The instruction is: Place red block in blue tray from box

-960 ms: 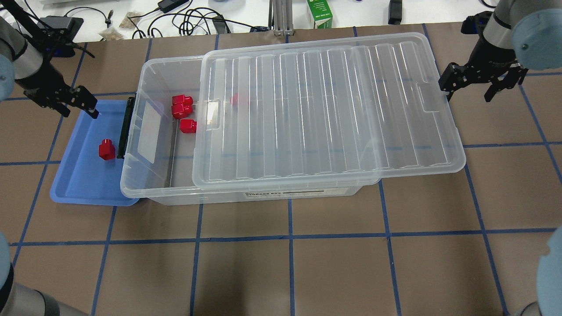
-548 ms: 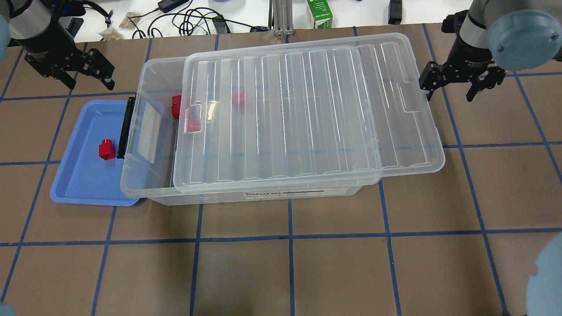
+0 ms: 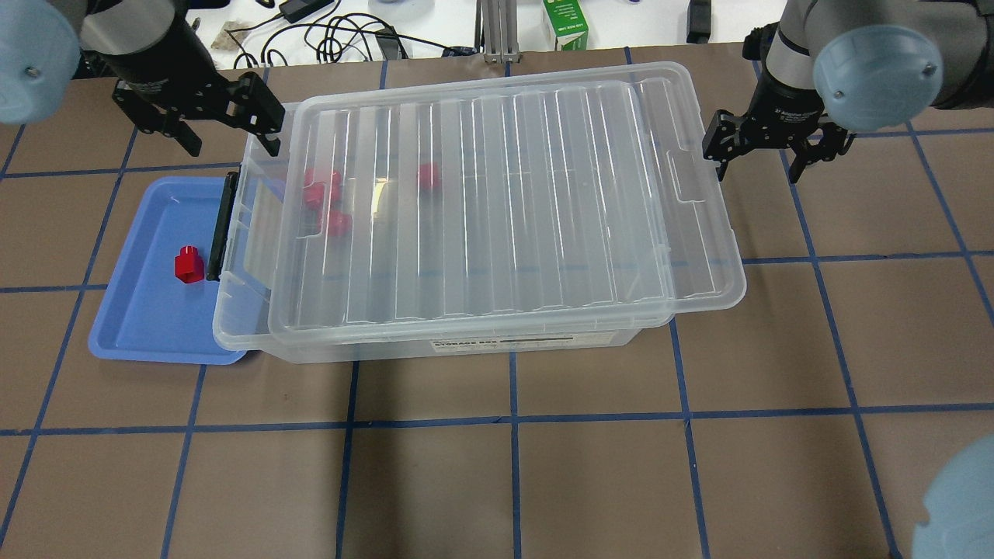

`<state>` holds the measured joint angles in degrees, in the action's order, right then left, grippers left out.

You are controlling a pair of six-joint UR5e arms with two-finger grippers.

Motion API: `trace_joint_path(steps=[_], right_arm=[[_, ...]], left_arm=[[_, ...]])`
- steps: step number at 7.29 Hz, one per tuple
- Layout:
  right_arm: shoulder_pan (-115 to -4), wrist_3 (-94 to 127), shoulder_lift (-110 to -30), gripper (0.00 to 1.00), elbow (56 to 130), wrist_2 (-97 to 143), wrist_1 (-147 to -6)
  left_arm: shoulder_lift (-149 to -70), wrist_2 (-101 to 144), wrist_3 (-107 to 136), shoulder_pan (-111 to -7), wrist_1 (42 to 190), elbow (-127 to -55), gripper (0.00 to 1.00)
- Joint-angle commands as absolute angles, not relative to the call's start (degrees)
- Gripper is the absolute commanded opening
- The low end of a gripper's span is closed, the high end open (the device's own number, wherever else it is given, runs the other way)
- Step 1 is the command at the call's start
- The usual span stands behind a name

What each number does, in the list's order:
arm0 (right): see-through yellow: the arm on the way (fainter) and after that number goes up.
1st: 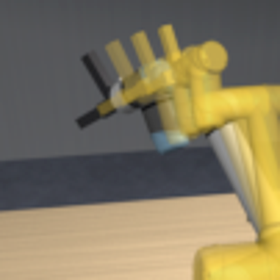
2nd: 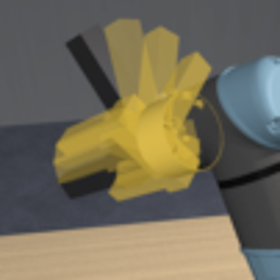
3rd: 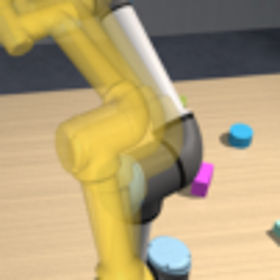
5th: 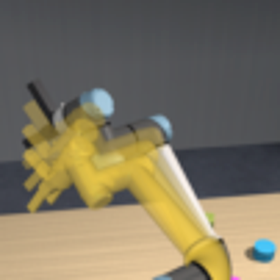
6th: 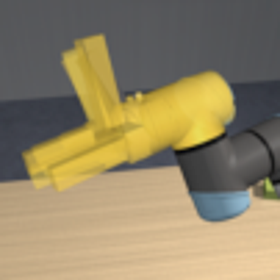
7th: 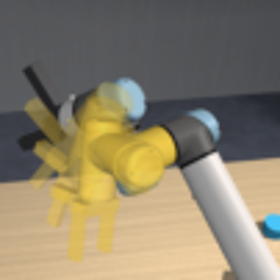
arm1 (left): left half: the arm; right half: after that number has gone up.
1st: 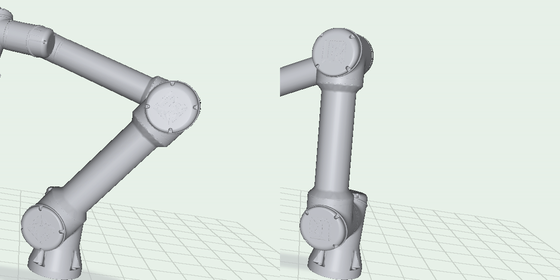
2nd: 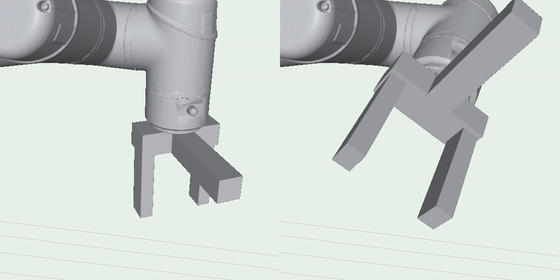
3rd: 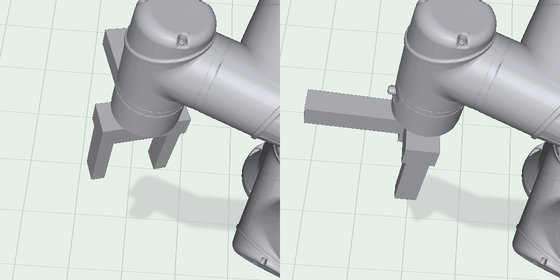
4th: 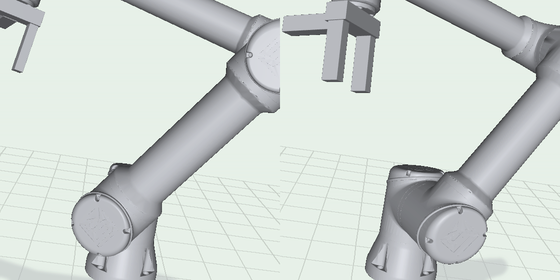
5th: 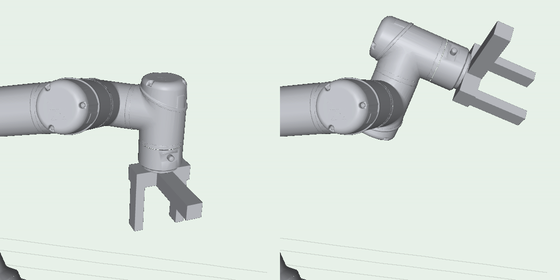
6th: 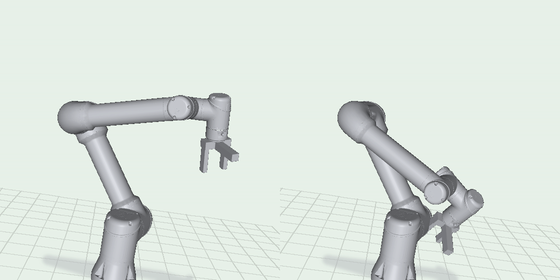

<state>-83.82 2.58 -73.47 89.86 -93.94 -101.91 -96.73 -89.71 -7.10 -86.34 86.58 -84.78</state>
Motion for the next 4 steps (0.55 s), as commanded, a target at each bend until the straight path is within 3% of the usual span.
trace_joint_path(steps=[1,4], right_arm=[[-86.3,5.8,-73.5,1.00,89.8,-94.0,-102.0],[-88.0,8.3,-73.5,1.00,89.7,-93.8,-102.0]], left_arm=[[-95.6,-90.0,-4.3,-88.9,87.1,-85.7,1.00],[-93.9,-91.4,-4.3,-87.9,87.3,-86.4,1.00]])
